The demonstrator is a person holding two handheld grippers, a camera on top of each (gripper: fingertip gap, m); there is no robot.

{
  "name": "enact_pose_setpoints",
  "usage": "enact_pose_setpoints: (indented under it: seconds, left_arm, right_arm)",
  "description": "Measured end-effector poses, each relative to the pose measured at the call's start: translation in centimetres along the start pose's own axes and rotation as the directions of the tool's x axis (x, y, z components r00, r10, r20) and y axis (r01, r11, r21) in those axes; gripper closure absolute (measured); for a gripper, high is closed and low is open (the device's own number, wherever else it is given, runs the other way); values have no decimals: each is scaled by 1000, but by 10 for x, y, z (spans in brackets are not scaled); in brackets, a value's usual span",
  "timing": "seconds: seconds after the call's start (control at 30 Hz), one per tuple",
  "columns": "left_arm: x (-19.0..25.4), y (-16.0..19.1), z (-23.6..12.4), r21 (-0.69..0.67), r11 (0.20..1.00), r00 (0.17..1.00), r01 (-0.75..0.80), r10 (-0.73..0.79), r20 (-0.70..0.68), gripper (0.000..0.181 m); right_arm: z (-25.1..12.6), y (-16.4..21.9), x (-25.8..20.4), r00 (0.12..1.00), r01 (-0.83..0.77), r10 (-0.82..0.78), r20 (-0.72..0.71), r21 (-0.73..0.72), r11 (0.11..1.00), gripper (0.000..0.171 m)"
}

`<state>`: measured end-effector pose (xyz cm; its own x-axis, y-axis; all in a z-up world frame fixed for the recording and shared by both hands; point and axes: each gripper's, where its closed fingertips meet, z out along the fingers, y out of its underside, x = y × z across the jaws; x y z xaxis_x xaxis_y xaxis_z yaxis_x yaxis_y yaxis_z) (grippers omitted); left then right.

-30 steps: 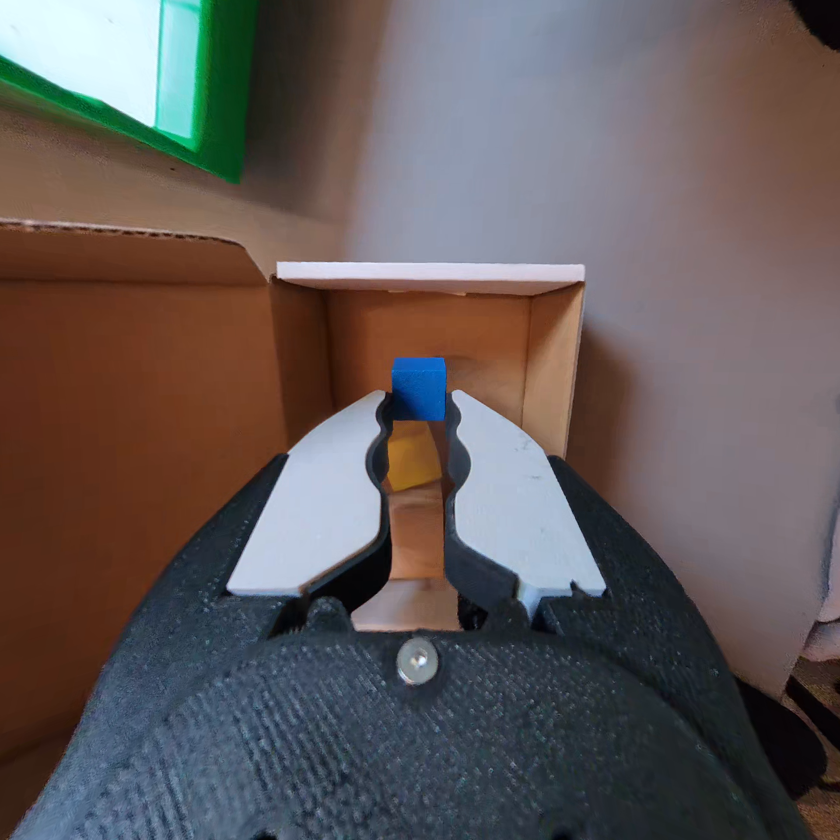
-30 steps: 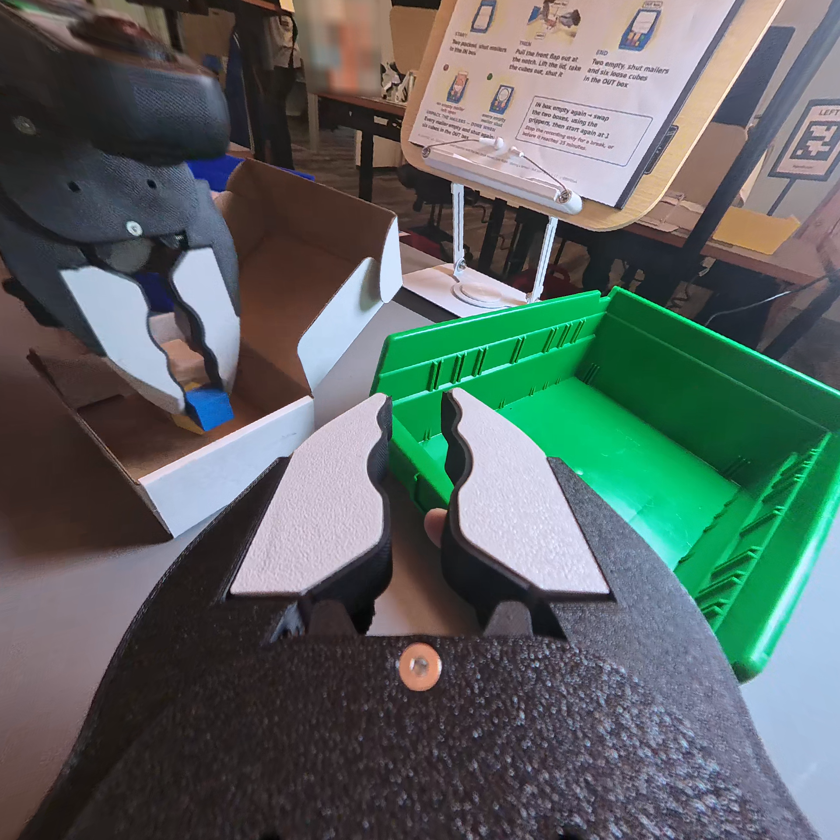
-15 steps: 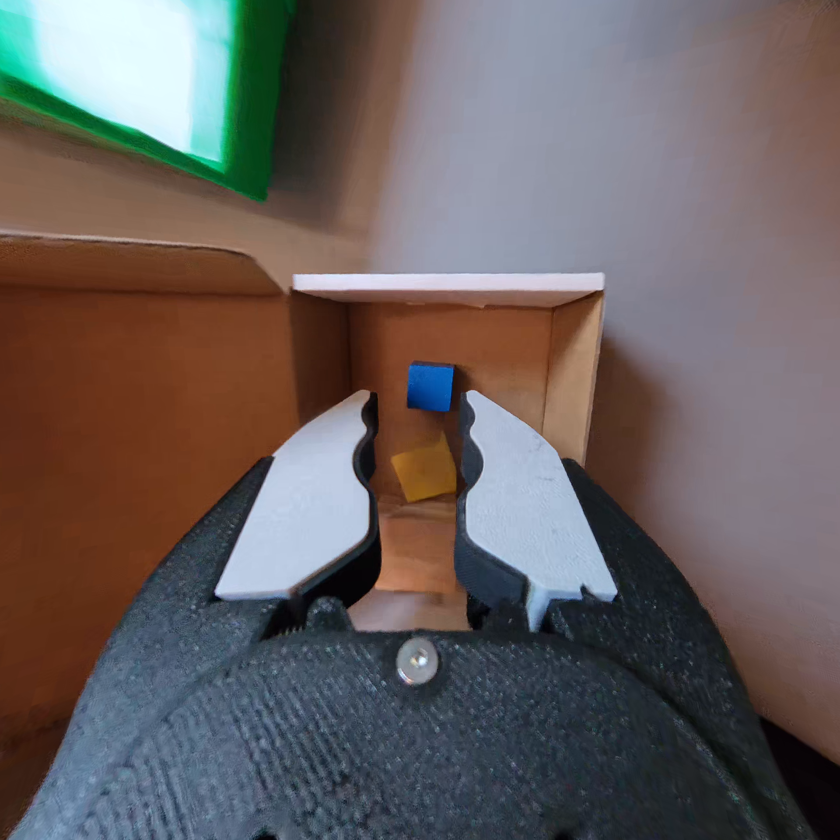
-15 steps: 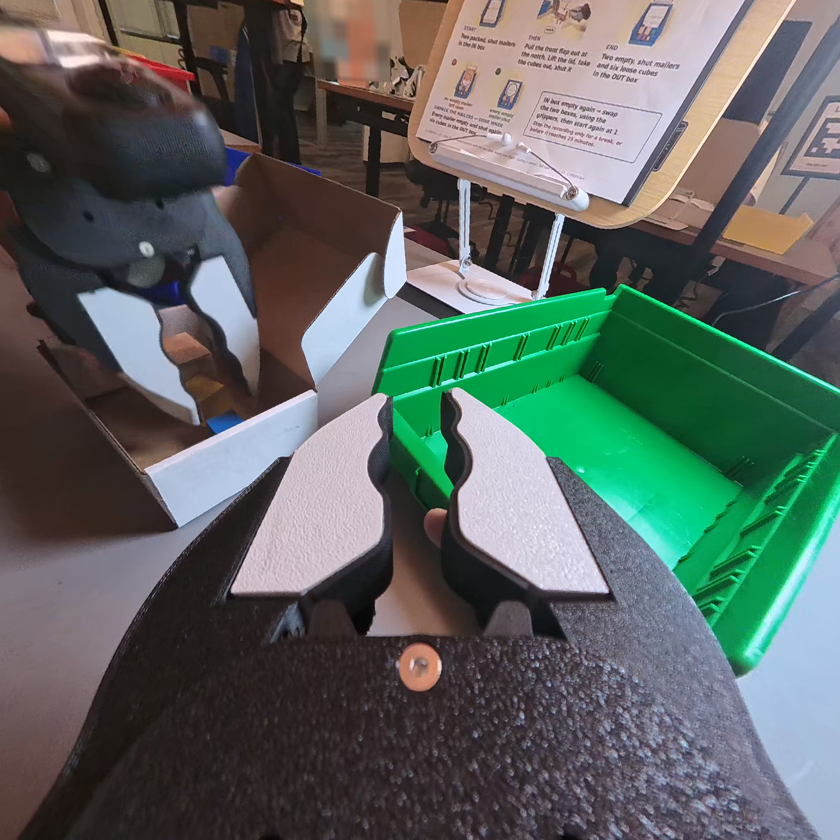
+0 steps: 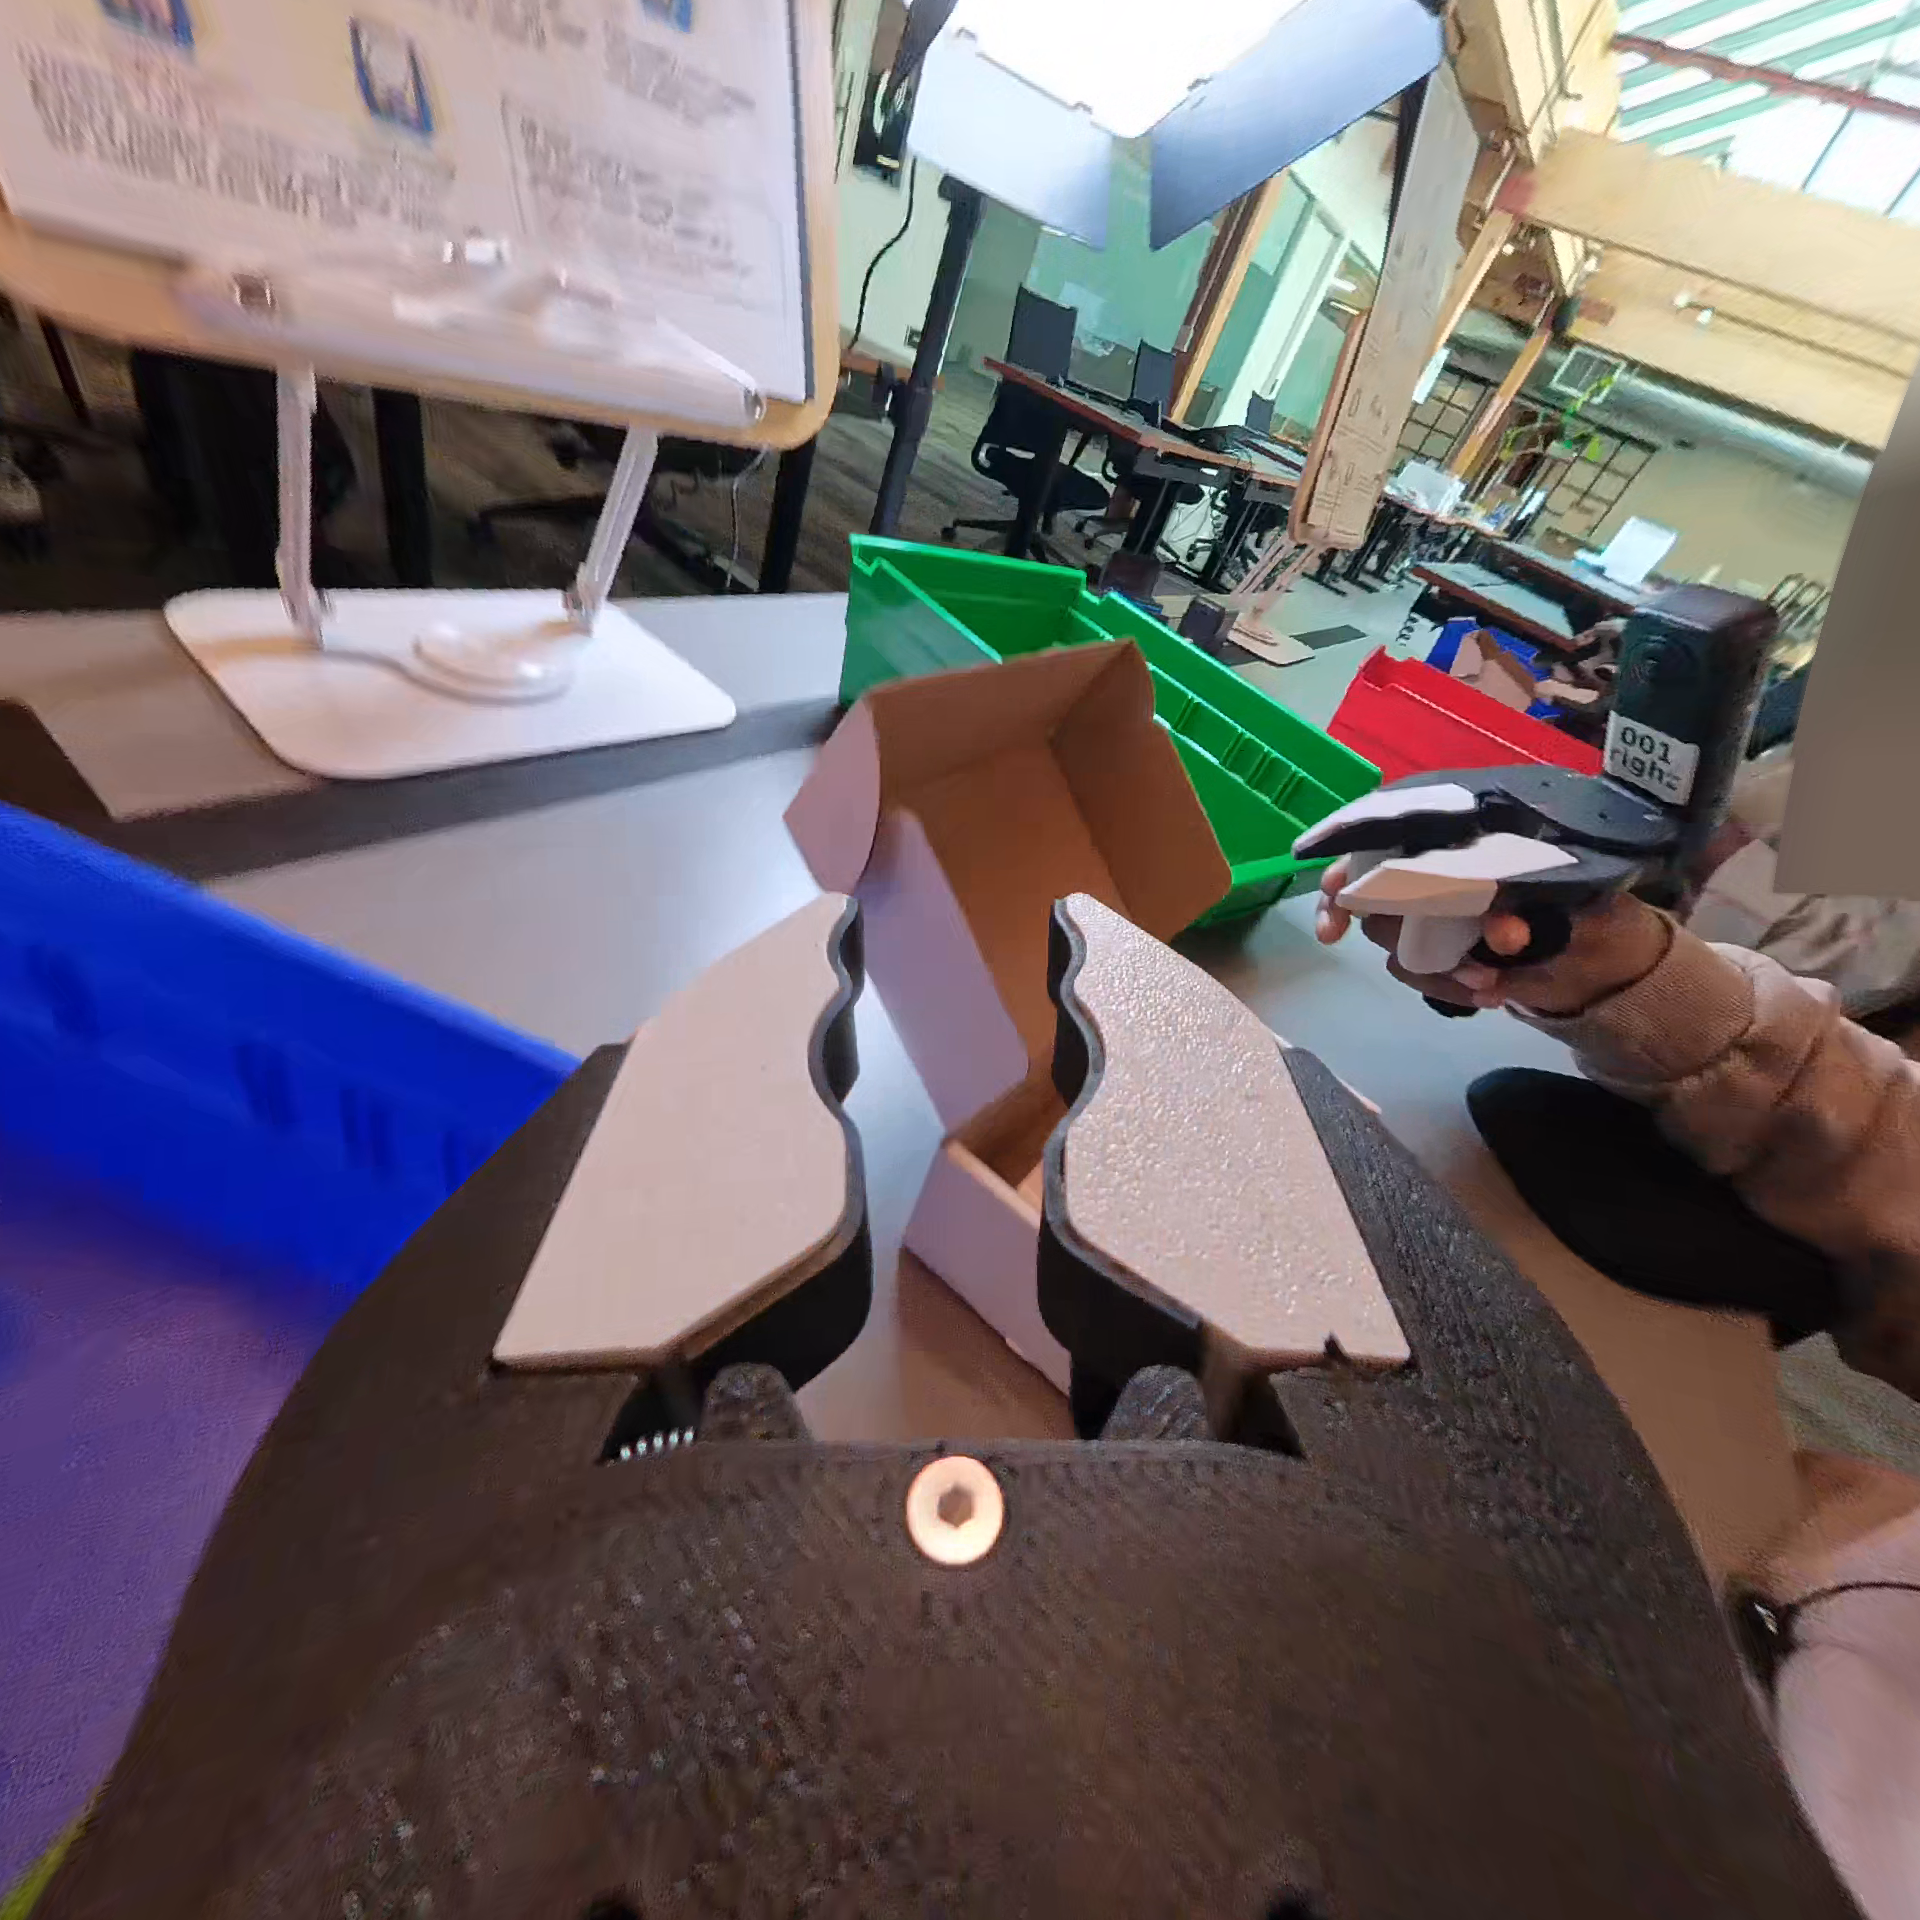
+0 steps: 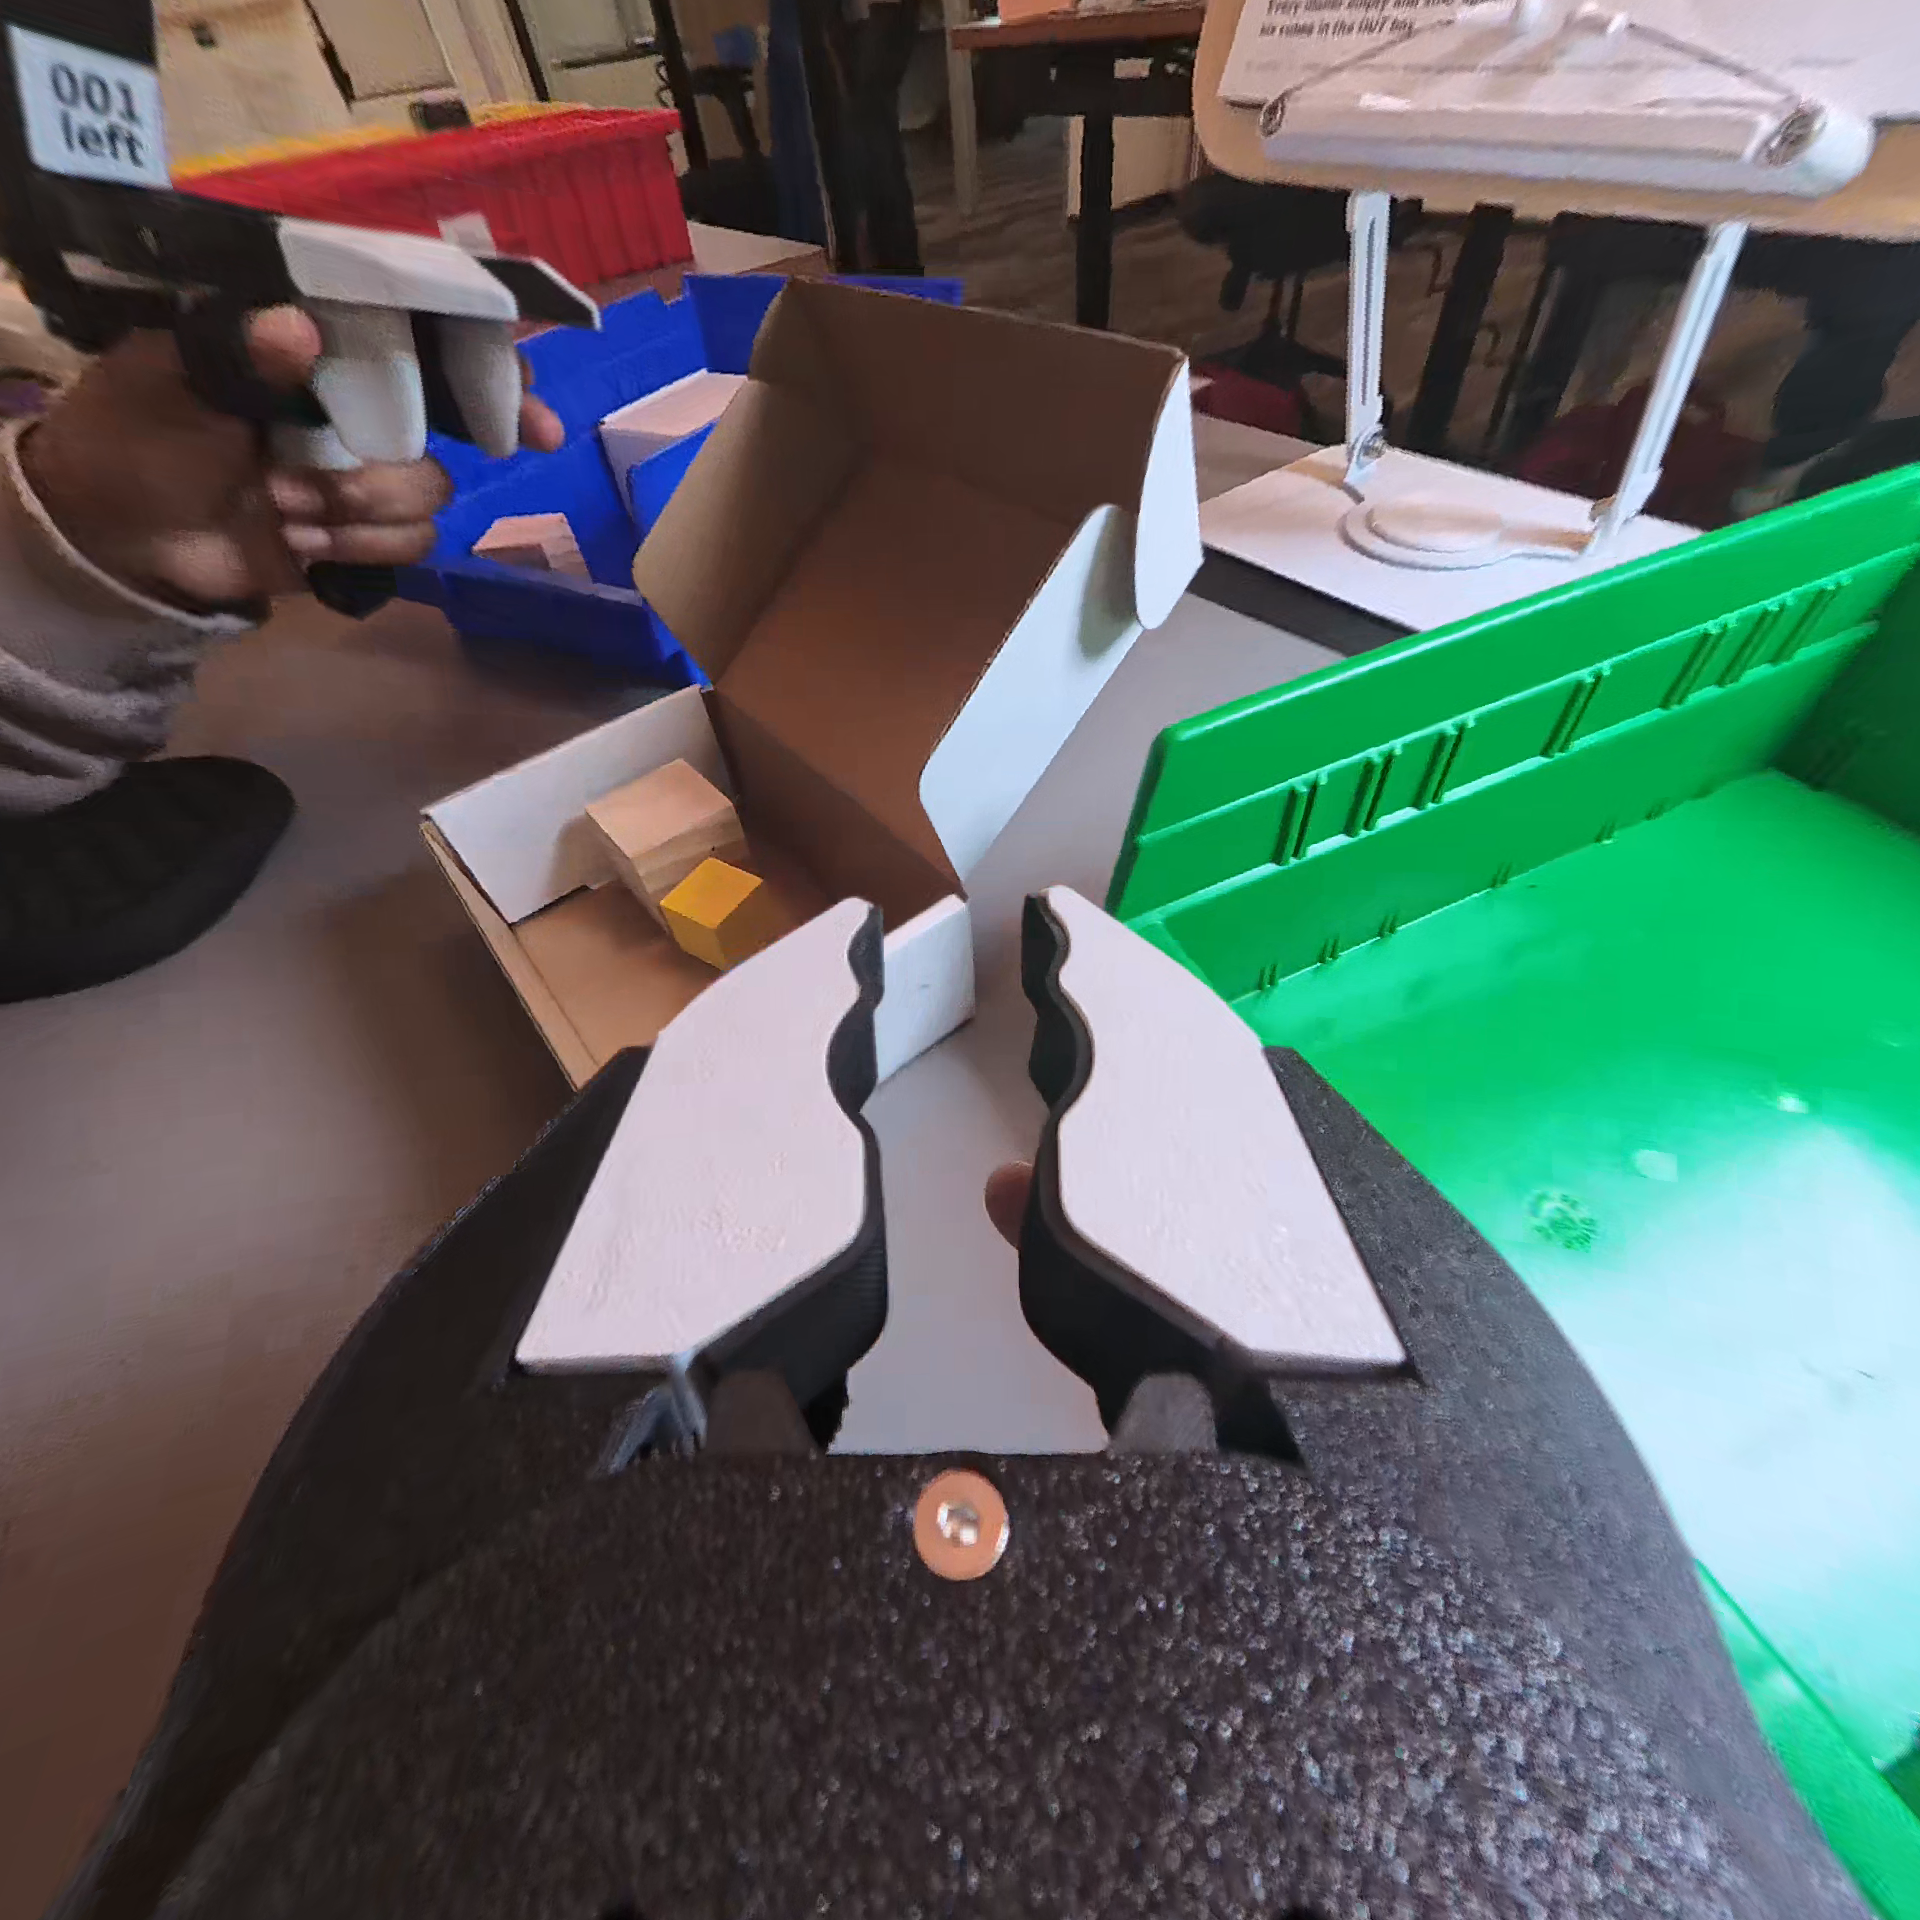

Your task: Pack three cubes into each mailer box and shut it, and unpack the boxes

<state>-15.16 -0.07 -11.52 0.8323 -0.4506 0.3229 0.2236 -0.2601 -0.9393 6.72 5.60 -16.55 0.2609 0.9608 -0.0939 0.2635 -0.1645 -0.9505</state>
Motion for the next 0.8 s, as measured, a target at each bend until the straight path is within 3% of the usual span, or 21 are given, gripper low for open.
enact_pose_setpoints:
  seconds: [0.13, 0.3, 0.37, 0.43, 0.63, 0.8]
  left_arm:
    - [1, 35, 3, -66, 997, 999, 41, -42, -16, 145]
    - [2, 40, 28, -145, 989, 1000, -12, 13, 4, 146]
    - [4, 41, 35, -179, 984, 1000, -19, 22, 12, 150]
    - [8, 47, 39, -225, 973, 998, -58, 62, 12, 165]
    - [29, 60, 32, -240, 940, 970, -243, 242, -33, 172]
    - [48, 96, 15, -333, 865, 926, -376, 348, -144, 179]
  right_arm:
    - [23, -3, -2, 999, -40, 41, 11, -89, 995, 139]
    - [46, -15, 4, 998, -32, 25, -55, -126, 991, 140]
    - [55, -19, 2, 997, -61, 54, -58, -131, 989, 144]
    - [60, -21, 2, 996, -51, 42, -80, -122, 991, 159]
    - [55, -17, -11, 972, 174, -187, -143, -99, 980, 163]
    - [39, 11, -33, 913, 370, -391, -113, -171, 913, 165]
